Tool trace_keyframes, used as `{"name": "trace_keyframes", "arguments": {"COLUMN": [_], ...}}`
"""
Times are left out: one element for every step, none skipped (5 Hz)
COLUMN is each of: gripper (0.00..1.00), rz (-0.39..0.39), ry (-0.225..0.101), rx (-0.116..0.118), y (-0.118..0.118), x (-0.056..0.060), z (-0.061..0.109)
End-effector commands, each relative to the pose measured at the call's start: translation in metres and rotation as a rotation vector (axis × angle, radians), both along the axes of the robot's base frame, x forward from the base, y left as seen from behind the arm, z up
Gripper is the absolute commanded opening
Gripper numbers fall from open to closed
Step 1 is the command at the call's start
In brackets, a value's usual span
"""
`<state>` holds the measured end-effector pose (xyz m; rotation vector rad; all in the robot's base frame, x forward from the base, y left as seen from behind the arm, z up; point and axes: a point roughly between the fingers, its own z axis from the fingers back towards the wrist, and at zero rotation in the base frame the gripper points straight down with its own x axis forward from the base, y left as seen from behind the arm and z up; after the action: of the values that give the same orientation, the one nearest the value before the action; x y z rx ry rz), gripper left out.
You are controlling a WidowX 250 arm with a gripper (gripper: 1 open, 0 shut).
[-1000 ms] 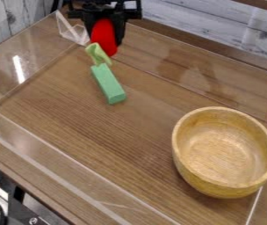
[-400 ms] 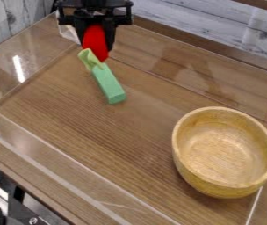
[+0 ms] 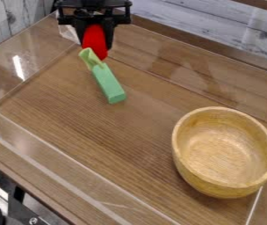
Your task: Move the red fruit to the left side of the table
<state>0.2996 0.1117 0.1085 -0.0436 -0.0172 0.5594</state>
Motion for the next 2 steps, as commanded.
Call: {"name": "trace_keyframes", "arguments": {"gripper": [0.00, 0.00], "rz": [0.030, 0.052], "ry": [-0.041, -0.040], "rx": [0.026, 0.032], "y": [0.0101, 0.0158], "x": [0.0035, 0.0026], "z": [0.0071, 0.0010]}}
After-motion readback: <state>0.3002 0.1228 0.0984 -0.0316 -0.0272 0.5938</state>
